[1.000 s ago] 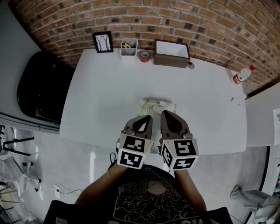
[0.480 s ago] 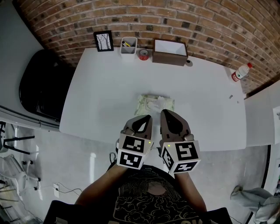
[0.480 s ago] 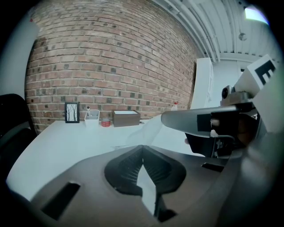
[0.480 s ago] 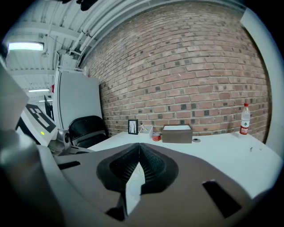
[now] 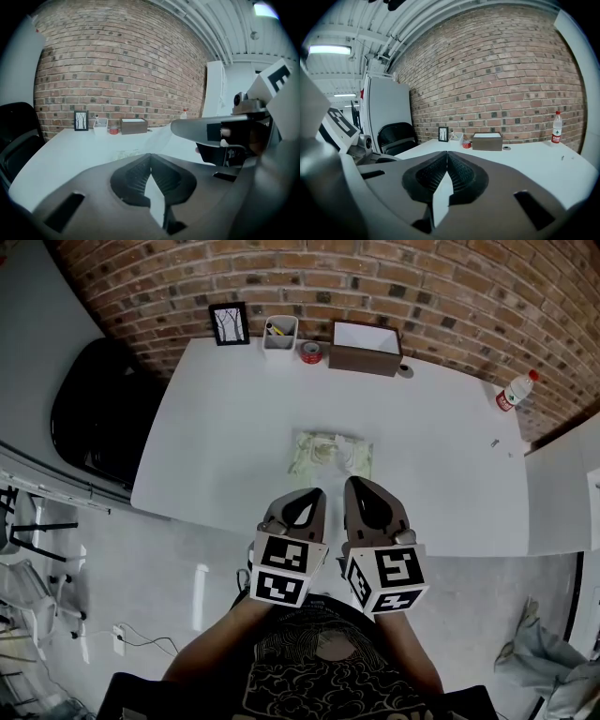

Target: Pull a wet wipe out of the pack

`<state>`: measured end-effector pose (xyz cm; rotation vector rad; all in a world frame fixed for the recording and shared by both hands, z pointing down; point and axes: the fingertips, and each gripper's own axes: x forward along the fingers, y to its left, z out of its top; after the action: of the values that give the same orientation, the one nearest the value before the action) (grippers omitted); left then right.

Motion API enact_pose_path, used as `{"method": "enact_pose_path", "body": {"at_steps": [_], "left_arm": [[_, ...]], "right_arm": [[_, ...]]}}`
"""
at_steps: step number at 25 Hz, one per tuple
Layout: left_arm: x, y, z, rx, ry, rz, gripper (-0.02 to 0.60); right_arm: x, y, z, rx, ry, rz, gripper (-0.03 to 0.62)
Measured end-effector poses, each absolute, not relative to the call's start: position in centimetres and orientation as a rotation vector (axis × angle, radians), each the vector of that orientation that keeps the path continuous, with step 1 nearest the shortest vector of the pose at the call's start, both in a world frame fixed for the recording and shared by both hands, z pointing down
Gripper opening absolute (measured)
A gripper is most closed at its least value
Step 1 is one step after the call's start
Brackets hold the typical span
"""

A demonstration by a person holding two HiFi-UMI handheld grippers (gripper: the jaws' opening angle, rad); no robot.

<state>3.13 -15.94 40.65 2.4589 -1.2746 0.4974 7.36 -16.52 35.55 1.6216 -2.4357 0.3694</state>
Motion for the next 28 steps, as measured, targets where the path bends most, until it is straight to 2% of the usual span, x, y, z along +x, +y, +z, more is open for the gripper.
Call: {"method": "enact_pose_path", "body": {"at_steps": [28], "left_arm": [[4.0,-7.3,38.6,2.458,-1.384,0.402,0.012]], "right_arm": [[7.6,-7.6,36.9,1.495,-2.434,0.341,0.017]]}}
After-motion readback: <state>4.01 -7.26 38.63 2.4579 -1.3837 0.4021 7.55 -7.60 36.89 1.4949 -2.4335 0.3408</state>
